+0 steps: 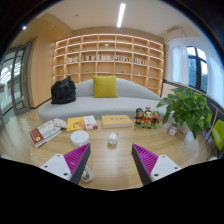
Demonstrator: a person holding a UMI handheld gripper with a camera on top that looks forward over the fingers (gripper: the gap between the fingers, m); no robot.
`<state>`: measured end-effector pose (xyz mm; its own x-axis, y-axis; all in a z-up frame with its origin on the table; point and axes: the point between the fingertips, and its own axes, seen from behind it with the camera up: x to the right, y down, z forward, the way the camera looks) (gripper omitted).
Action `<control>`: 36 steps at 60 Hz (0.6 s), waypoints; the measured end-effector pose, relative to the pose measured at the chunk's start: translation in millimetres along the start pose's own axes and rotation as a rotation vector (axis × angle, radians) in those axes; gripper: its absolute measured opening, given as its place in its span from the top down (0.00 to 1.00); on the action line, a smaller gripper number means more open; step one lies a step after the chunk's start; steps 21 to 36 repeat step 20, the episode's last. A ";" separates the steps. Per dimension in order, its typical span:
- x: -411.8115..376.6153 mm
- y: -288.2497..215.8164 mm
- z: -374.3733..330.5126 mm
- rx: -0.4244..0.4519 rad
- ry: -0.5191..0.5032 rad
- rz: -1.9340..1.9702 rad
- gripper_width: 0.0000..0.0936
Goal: Unplug charger
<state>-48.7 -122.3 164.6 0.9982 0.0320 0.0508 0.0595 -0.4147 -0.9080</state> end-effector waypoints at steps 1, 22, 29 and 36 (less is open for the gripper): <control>-1.5 0.1 -4.9 0.000 -0.003 0.000 0.09; -8.7 4.4 -54.9 0.030 -0.043 -0.012 0.09; -8.7 4.4 -54.9 0.030 -0.043 -0.012 0.09; -8.7 4.4 -54.9 0.030 -0.043 -0.012 0.09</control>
